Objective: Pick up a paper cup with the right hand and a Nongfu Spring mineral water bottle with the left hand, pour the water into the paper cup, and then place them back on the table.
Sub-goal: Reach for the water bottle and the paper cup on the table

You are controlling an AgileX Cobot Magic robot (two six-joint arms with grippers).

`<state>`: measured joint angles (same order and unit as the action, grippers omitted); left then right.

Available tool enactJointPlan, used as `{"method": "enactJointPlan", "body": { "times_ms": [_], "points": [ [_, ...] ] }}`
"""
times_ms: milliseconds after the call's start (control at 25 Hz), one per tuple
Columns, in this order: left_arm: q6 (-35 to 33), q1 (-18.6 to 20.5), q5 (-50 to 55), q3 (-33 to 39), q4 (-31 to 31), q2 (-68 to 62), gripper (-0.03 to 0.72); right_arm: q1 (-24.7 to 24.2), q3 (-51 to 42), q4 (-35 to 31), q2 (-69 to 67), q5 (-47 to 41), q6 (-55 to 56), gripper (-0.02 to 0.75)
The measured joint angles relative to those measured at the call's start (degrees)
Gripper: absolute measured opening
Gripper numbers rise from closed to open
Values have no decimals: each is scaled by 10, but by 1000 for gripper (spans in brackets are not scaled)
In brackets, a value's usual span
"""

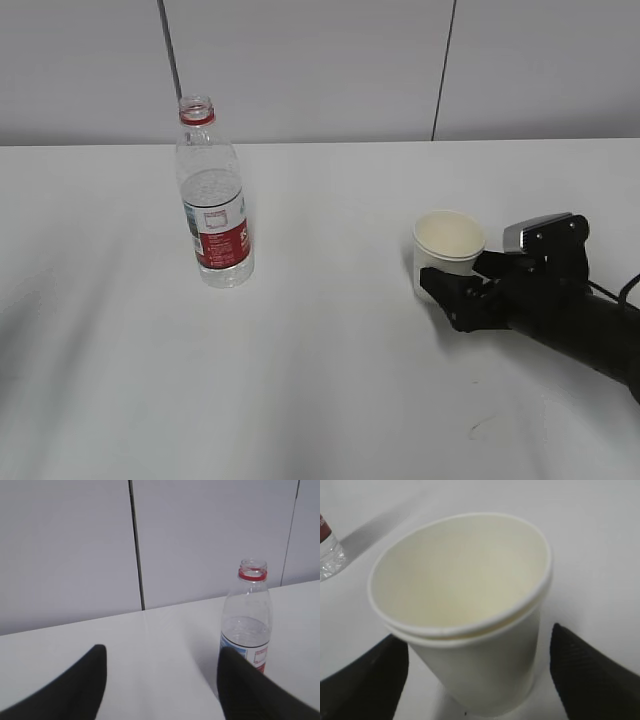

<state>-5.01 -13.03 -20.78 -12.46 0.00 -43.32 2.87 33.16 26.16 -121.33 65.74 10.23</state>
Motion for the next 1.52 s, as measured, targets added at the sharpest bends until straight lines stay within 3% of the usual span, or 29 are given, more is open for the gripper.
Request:
{"method": "enactJointPlan", "body": {
  "times_ms": [440,800,1000,1200,1520],
  "points": [
    [0,0,14,0,0,0,436,11,68,18,-48,0,0,663],
    [0,0,31,0,0,0,436,11,72,18,-49,0,0,575],
    [21,0,33,0,0,0,436,11,72,18,-49,0,0,563],
    [24,0,15,0,0,-28,486,11,72,18,-49,0,0,562],
    [50,0,-87,0,101,-124,540,11,72,18,-49,1,0,562]
  ]
}}
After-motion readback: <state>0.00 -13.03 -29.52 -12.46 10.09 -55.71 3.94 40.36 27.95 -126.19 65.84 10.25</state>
